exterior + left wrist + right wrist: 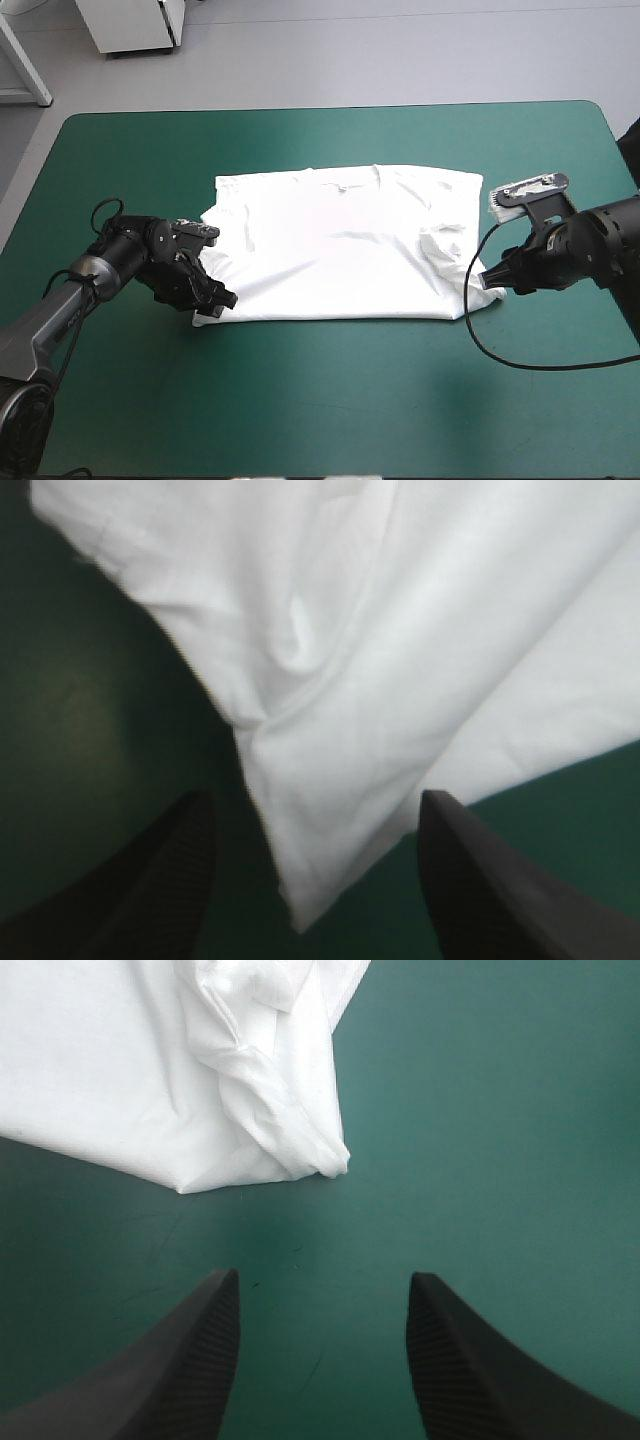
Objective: Fold the cloth
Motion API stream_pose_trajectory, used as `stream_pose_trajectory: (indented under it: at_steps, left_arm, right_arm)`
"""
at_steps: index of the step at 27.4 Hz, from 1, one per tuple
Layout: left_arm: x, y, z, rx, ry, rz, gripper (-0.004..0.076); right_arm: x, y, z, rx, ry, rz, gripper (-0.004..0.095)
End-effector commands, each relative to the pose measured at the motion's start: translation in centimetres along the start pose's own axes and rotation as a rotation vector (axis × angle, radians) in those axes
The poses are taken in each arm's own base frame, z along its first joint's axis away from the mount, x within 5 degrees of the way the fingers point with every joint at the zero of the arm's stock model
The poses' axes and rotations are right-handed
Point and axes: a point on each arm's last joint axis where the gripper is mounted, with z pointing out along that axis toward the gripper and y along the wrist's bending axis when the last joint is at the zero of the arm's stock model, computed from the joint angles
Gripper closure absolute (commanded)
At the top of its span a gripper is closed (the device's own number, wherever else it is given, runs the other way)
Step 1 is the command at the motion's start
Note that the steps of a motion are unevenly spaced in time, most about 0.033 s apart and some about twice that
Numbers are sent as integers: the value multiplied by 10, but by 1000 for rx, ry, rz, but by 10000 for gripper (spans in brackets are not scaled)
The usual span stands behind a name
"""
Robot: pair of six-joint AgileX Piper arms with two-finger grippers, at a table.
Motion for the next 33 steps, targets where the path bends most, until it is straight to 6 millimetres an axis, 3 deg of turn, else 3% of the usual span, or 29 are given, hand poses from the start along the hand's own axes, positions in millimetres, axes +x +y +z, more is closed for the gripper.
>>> stream_pose_trajectory:
  at_steps: [1,6,9,11,17,24,29,33]
  left_arm:
    - [-2,-2,-3,10,-35,-9,285]
    - [-4,-2,6,25,-11,-21,286]
    - [-5,-2,10,36,-4,-30,342]
    - [-7,-2,13,41,-10,-35,403]
    - [-8,-2,20,47,14,4,738]
    - [-7,-2,20,49,19,17,746]
    - [-6,-3,20,67,37,32,746]
    - [-4,-4,20,74,53,52,746]
  right_arm:
    - [-1,-4,-12,16,-60,9,416]
    - [-1,-4,-12,17,-57,9,416]
    - [-1,-7,-11,48,-52,0,416]
    - [-2,-8,-8,65,-46,5,416]
    - [-13,-7,15,64,8,-7,416]
    - [-29,-1,61,34,107,-20,415]
    - [-36,7,107,-38,228,-20,391]
    - [-37,-7,136,-57,266,45,365]
